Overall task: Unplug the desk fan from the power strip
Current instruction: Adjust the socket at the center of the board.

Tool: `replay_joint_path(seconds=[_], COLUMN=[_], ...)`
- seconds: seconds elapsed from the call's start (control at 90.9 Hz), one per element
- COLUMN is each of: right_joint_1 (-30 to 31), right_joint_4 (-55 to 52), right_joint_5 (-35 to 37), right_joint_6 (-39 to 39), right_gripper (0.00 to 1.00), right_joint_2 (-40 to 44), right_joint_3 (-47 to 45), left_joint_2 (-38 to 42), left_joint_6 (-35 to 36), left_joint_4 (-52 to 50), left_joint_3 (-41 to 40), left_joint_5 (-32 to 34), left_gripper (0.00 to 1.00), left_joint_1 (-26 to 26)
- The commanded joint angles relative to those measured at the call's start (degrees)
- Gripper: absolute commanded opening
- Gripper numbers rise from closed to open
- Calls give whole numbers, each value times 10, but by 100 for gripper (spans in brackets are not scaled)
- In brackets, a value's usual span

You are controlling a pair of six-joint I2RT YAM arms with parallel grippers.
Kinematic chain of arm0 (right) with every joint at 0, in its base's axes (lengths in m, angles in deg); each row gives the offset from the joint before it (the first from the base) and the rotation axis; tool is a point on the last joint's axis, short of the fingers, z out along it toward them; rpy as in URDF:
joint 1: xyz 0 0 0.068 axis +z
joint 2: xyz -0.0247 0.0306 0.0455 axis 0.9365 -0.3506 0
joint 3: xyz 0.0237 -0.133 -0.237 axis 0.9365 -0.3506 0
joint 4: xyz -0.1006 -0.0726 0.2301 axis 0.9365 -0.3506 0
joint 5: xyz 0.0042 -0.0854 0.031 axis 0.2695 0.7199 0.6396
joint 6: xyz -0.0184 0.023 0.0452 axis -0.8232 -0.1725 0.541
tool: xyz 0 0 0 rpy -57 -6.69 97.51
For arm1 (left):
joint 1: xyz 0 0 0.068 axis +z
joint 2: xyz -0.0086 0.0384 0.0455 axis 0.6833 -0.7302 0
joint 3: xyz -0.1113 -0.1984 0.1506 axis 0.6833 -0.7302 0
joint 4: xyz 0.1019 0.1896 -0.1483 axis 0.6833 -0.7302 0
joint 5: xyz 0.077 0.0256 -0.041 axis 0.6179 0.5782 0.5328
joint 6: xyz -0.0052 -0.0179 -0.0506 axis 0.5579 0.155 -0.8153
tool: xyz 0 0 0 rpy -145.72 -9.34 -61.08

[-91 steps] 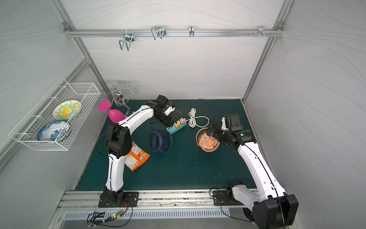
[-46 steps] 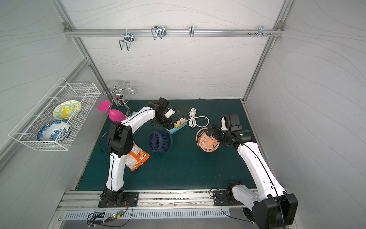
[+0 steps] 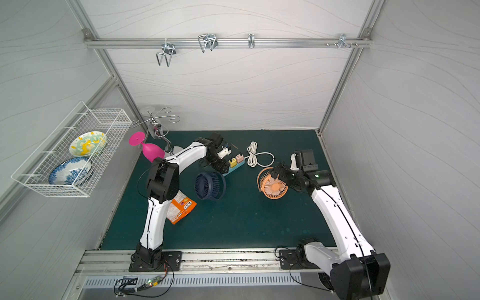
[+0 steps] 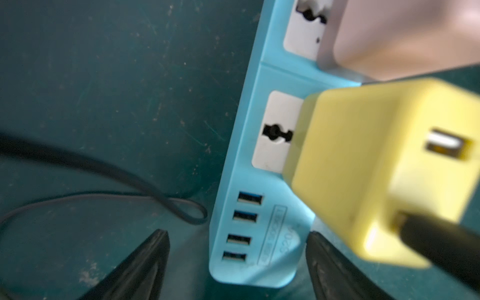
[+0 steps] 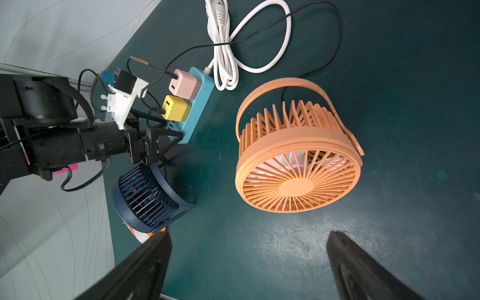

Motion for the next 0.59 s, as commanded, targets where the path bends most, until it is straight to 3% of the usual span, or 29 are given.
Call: replay_joint_path(seconds=[0.0, 0.429, 0.583], right_joint_1=[-6, -12, -1], right_joint_4=[0, 19, 18], right_joint_5=[-7, -24, -23], right_joint_6=[-8, 9, 11], right_gripper=[98, 97, 97], right_joint_2=[0, -18, -35], right_joint_3=[-4, -5, 12], left_joint_2=[-20, -18, -11], left_joint_6=[4, -31, -60], left_joint_4=[6, 23, 34], left_joint_3=[16, 16, 0], left_joint_5=[2, -4, 9], left_gripper=[86, 65, 66], left_joint_1=[-9, -72, -93])
